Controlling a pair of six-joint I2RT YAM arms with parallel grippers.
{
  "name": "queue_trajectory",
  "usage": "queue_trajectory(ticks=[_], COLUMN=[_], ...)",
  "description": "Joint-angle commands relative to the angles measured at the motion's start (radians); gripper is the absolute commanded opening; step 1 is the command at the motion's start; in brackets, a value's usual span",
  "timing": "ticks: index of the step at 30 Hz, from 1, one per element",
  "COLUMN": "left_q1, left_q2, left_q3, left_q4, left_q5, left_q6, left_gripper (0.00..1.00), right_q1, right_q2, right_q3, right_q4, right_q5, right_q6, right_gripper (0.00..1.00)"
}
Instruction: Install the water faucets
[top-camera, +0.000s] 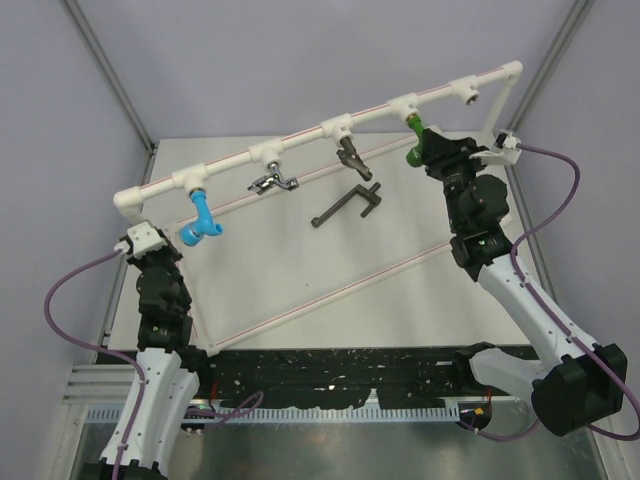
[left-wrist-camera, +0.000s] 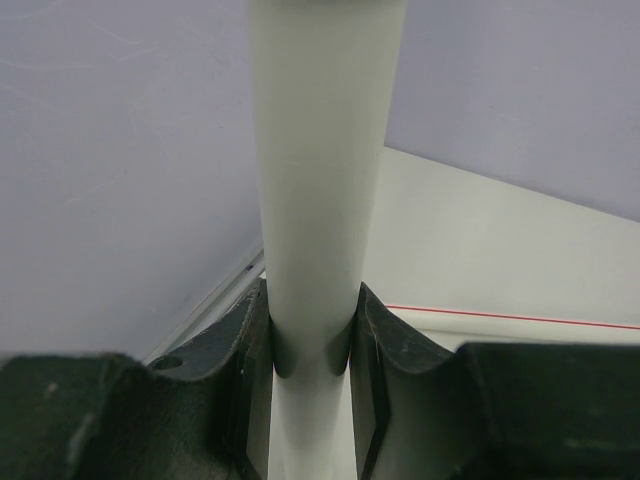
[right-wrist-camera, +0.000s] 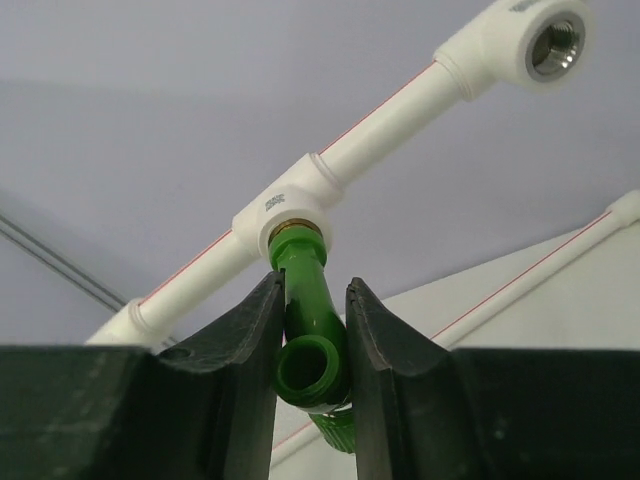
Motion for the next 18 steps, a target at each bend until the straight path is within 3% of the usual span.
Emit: queue_trajectory(ticks=[1, 6, 10, 15, 18], left_q1=[-0.037, -0.042, -0.042, -0.042, -0.045], left_q2=[-0.034, -0.037, -0.042, -0.046, -0.045], left_q3=[0.022, 0.020, 0.020, 0.020, 0.020], left_q4=[0.132, 0.132, 0.132, 0.132, 0.132], left_q5=[0.106, 0.102, 0.100, 0.096, 0.097], left_q6=[-0.018, -0.018, -0.018, -0.017, -0.018], left_gripper=[0.00, 0.00, 0.00, 0.00, 0.00], right_q1=[0.043, 0.047, 0.046, 0.046, 0.041], right_q2=[0.009, 0.023, 0.022, -0.010, -0.033], right_q3=[-0.036, -0.069, -0.043, -0.027, -0.038], right_q4=[0.012, 0.046, 0.044, 0.040, 0.037], right_q5=[-0.087, -0.078, -0.064, -0.067, -0.078], right_q6=[0.556, 0.837, 0.840, 0.704, 0.641], right_gripper=[0.05, 0.05, 0.08, 0.57, 0.70])
